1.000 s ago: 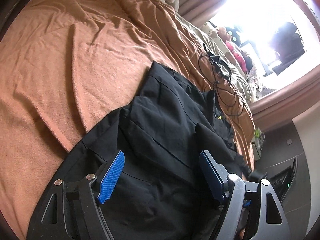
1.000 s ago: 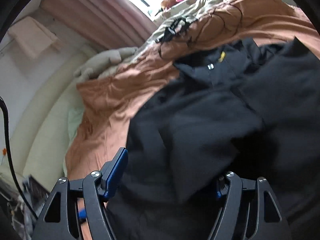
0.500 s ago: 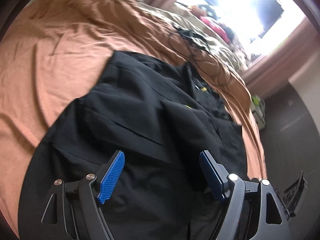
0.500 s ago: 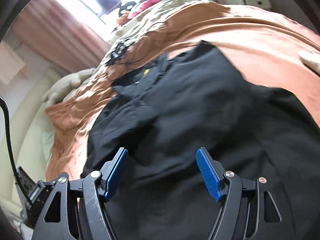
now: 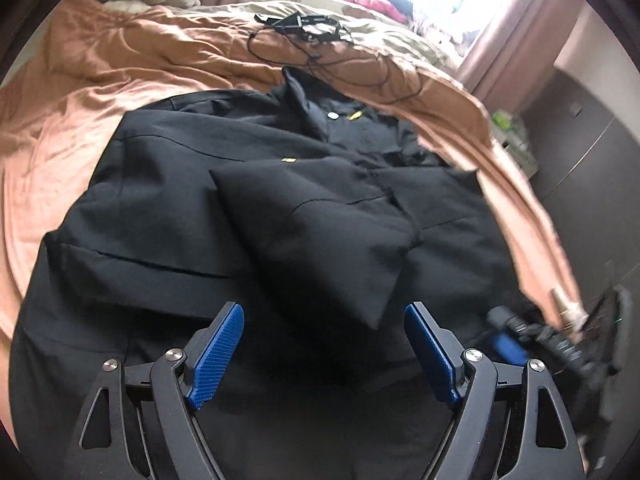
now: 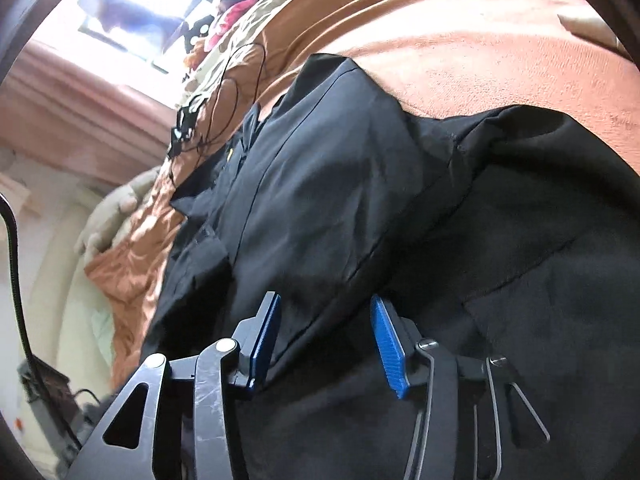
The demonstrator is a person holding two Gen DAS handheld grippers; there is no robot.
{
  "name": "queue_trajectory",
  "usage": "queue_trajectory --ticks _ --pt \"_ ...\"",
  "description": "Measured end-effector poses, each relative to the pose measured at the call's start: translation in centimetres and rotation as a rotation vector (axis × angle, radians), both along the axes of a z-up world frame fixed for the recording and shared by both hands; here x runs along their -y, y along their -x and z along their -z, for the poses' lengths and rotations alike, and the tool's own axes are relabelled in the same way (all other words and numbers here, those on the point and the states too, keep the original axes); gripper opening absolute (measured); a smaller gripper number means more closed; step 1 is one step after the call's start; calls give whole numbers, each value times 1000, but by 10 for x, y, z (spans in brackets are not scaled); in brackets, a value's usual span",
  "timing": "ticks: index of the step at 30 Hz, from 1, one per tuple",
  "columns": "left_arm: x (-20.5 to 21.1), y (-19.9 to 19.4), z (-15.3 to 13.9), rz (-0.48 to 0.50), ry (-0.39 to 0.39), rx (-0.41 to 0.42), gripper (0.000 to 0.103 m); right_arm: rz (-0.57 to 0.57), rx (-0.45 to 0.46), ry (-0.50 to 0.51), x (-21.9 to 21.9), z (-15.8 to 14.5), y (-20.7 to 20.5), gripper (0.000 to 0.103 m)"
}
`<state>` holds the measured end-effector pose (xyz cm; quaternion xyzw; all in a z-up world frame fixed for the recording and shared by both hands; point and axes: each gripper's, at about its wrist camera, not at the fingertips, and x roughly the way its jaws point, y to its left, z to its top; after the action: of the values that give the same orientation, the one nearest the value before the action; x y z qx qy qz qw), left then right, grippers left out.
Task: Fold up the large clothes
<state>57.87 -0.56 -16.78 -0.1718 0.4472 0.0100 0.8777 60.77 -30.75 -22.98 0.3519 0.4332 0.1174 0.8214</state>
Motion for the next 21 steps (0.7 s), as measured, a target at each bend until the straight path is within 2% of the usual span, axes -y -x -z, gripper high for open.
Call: queue_trajectory --ticks 2,4,6,9,13,17,21 --pt "-6 -3 10 -21 -25 -32 83 18 -2 -17 5 4 -5 36" --pt "-20 -2 18 -58 -18 -59 83 31 -3 -45 10 11 -8 11" --pt "-38 4 20 -97 13 -50 83 40 4 -102 16 19 -8 5" --pt "-51 10 21 -91 47 -35 83 54 35 -124 18 15 -6 3" --pt "-49 14 20 -101 30 -26 83 86 62 -125 22 8 -2 3" --pt "-47 4 17 -128 72 12 83 153 96 -127 36 2 5 2" --pt "-22 -12 22 -66 29 23 82 233 106 -122 55 0 8 2"
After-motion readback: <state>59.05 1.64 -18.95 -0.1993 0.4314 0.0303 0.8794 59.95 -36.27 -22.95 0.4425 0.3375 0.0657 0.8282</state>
